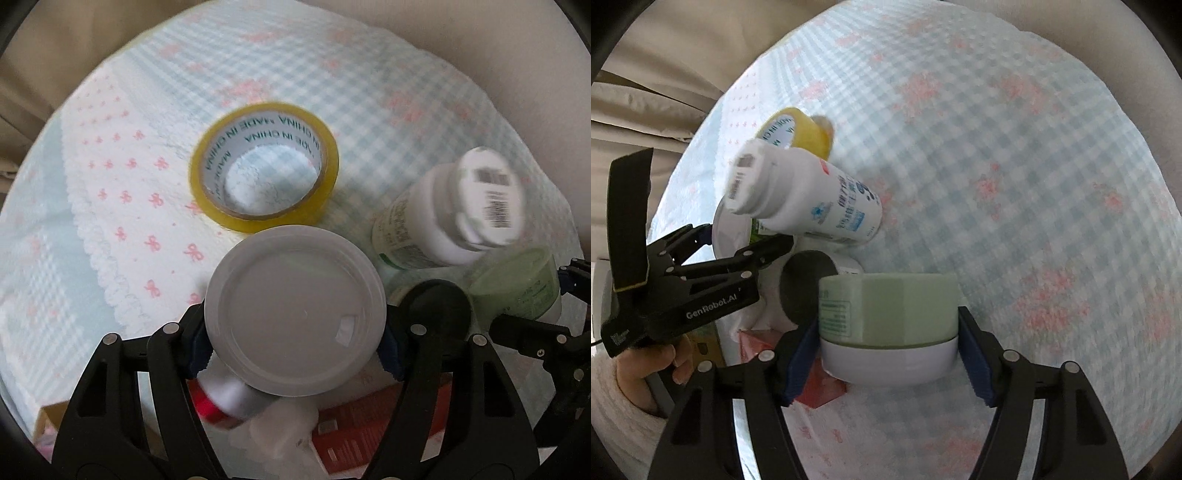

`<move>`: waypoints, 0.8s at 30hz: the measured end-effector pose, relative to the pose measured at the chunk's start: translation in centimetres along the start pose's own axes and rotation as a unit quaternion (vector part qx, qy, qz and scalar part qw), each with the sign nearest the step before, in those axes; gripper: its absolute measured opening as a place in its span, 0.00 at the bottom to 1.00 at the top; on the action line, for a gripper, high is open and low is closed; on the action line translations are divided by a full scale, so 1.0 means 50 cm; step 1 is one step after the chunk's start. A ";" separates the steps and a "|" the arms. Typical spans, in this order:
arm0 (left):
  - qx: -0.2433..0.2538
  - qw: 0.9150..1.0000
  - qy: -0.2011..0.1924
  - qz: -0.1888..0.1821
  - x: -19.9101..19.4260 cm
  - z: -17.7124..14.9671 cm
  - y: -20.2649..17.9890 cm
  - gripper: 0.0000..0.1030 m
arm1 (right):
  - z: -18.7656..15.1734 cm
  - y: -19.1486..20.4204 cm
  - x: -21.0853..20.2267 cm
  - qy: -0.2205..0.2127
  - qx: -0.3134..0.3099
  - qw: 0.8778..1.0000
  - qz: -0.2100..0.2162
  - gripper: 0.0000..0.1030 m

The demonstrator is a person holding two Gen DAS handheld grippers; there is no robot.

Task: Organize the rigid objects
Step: 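Carry both jars into the cardboard box and open both tools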

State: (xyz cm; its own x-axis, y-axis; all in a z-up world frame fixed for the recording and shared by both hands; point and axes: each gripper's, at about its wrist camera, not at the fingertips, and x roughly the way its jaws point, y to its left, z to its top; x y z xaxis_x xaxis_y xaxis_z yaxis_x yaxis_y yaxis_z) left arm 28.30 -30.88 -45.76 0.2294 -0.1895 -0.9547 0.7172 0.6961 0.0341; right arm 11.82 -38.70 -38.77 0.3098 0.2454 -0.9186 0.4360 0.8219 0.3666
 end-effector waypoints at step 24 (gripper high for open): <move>-0.162 0.972 -0.153 0.068 -0.658 -0.218 0.198 0.66 | -0.050 0.378 -0.439 -0.130 -0.208 0.969 -0.006 0.64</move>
State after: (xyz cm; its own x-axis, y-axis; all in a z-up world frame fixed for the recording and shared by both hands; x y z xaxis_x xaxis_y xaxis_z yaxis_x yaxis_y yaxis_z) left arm 20.69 -10.20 -17.22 0.5282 -0.2434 -0.8135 0.4322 0.9017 0.0108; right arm 11.15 -27.28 -12.05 0.5332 0.1417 -0.8340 0.0786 0.9733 0.2156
